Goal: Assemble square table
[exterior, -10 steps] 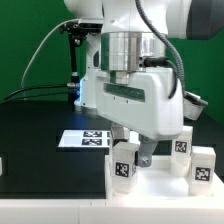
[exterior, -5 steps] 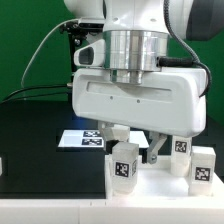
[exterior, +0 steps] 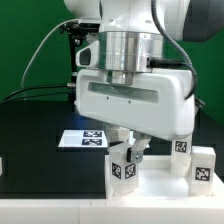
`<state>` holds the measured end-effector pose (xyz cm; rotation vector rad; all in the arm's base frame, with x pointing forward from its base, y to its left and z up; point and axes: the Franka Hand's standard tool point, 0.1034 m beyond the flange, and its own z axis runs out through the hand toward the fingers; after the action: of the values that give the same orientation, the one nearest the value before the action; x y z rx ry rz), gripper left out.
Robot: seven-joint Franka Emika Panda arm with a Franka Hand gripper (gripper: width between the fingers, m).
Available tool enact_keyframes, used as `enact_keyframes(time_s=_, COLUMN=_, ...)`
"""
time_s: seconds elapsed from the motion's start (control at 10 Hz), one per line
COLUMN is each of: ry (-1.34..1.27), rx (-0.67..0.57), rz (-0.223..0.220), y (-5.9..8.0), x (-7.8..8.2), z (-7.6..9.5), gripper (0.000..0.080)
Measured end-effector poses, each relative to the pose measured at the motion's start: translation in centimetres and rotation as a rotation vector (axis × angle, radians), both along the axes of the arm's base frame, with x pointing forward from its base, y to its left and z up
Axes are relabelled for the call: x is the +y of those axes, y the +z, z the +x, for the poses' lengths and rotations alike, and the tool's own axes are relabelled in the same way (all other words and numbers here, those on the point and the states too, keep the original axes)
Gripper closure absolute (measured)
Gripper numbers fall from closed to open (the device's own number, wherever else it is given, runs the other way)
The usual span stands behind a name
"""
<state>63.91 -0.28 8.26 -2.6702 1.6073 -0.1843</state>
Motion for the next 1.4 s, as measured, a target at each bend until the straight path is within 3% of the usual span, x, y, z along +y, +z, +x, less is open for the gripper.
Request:
enact_keyframes(time_s=0.2, ry=-0.290, rx=-0.002, rz=0.042, y=-0.1, x=0.0, z=-0.2, gripper=0.0512)
enact_keyframes(time_s=0.4, ry=-0.588, rx=-0.009, rz=0.113, y=-0.2, x=0.7, z=-0.4, gripper=0.0512)
enact_keyframes(time_s=0.6, ry=-0.725, rx=-0.011, rz=0.148, y=-0.2, x=0.8, z=-0.4, gripper=0.0512)
enact_keyframes(time_s=0.7, ry=-0.665, rx=-0.008, rz=0.137, y=-0.2, x=0.7, z=-0.4, gripper=0.0512)
enact_keyframes(time_s=0.8, ry=-0.567, rx=-0.003, rz=0.119, y=-0.1, x=0.7, z=-0.4, gripper=0.0398)
enact_keyframes(time_s=0.9, ry=-0.437, rx=-0.011, rz=0.094, y=0.0, x=0.7, z=-0.2, gripper=0.0398)
enact_keyframes(time_s=1.1, ry=-0.049, rx=-0.010, rz=0.027, y=-0.3, x=1.6, z=-0.2, gripper=0.0174)
enact_keyframes(time_s=1.4, ry=0.158, rx=-0.002, rz=0.002, y=-0.4, x=1.4, z=-0.3, gripper=0.0157)
